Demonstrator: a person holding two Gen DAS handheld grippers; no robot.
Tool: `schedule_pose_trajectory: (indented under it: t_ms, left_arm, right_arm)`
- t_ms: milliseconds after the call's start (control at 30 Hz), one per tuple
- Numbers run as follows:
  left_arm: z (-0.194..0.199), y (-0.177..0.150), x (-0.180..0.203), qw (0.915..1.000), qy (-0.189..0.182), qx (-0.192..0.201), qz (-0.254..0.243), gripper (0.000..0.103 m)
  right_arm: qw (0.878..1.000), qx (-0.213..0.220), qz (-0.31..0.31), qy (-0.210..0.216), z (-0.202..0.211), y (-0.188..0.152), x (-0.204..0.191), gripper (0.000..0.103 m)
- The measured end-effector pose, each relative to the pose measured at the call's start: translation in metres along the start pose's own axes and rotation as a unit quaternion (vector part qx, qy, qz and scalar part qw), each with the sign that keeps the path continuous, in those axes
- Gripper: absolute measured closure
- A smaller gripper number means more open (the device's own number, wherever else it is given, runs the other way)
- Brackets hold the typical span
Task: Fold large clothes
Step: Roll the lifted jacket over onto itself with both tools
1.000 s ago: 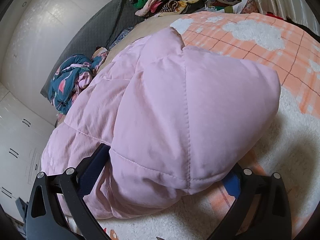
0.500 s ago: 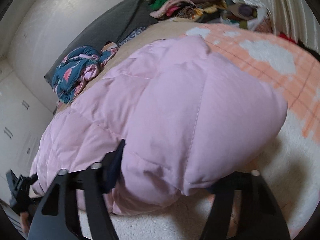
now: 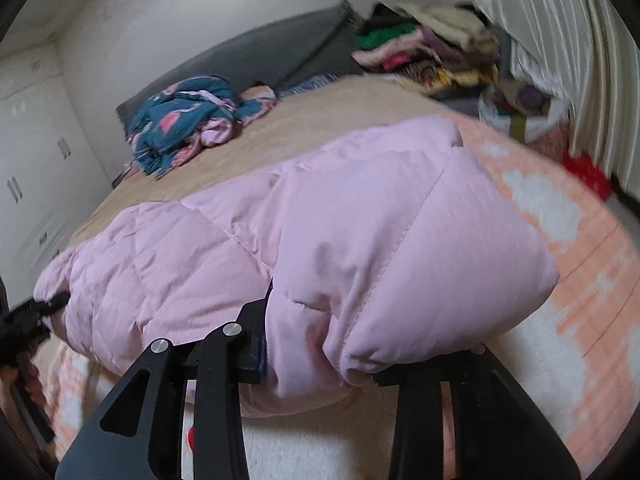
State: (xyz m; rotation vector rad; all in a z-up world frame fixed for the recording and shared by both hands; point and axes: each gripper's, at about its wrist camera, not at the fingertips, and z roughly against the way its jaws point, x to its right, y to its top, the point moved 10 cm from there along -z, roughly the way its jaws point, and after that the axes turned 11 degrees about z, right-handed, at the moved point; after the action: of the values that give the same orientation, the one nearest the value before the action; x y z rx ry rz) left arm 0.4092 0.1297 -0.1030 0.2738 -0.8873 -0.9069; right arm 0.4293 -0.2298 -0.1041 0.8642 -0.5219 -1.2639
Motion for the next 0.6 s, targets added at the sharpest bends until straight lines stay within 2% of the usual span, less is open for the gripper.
schedule_pose_trajectory:
  t_ms: [267, 600]
  left_arm:
    - [0.027, -0.014, 0.008, 0.9994, 0.009, 0.01, -0.032, 0.069]
    - [0.061, -0.037, 0.008, 0.9982, 0.011, 0.011, -0.058, 0.069]
  right_arm:
    - [1.0, 0.007, 0.024, -0.007, 0.026, -0.004, -0.003, 0.07]
    - [0.999, 0.008, 0.033, -0.009, 0.064, -0.03, -0.005, 0.07]
